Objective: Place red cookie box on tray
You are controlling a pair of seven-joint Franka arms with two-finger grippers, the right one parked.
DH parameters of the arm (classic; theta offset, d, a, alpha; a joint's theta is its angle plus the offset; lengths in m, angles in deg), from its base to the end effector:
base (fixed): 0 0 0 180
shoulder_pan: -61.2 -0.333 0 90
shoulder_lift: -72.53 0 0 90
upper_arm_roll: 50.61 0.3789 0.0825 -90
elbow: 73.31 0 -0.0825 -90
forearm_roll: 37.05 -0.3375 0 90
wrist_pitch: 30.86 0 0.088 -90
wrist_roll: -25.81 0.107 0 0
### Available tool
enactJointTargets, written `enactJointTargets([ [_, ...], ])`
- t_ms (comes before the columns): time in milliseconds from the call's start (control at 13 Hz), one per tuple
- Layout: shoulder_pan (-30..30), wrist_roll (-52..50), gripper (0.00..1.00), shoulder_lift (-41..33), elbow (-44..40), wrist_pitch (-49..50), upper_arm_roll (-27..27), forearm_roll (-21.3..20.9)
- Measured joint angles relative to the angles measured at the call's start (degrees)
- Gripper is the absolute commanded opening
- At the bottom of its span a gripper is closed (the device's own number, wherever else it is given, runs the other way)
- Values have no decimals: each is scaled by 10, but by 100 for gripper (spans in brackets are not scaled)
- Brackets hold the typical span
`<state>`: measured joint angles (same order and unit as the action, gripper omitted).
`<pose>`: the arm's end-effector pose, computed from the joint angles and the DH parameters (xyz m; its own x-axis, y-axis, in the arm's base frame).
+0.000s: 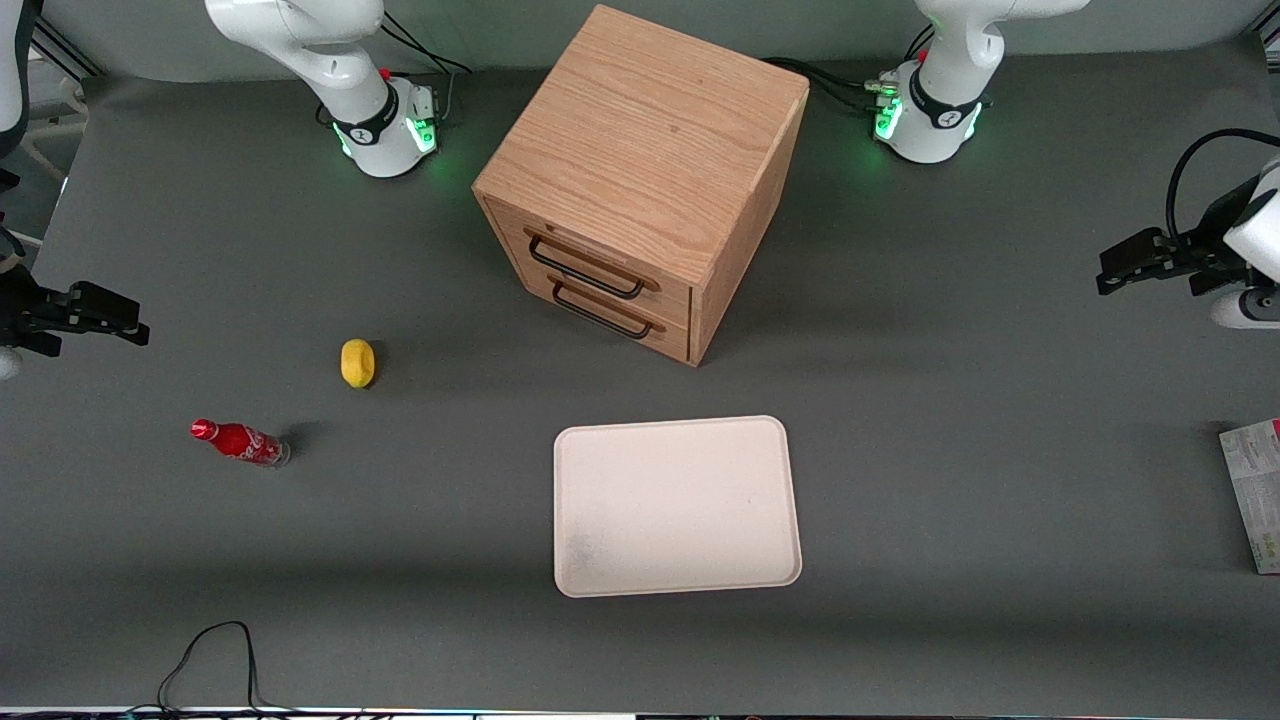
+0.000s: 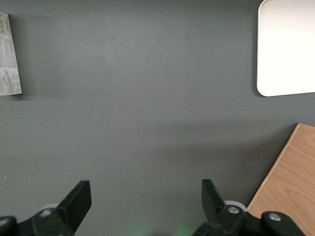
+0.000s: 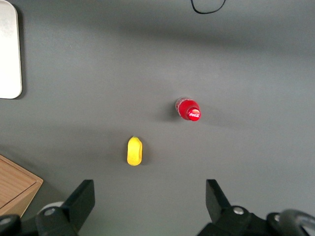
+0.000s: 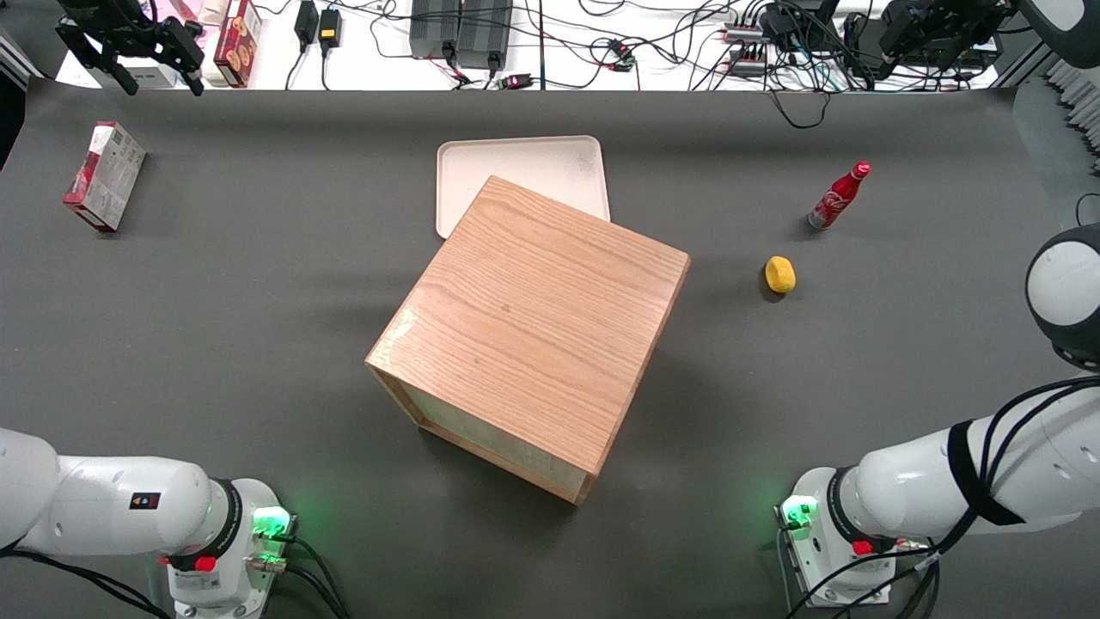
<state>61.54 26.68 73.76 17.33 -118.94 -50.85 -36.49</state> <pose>0.5113 -0.0062 0.6689 0.9975 -0.0256 -0.0659 -0.0250 -0.9996 0.0109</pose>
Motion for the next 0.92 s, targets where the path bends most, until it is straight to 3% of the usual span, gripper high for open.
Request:
enactJointTargets([
  [923,-12,0,100,15,-4,-10,8,-3],
])
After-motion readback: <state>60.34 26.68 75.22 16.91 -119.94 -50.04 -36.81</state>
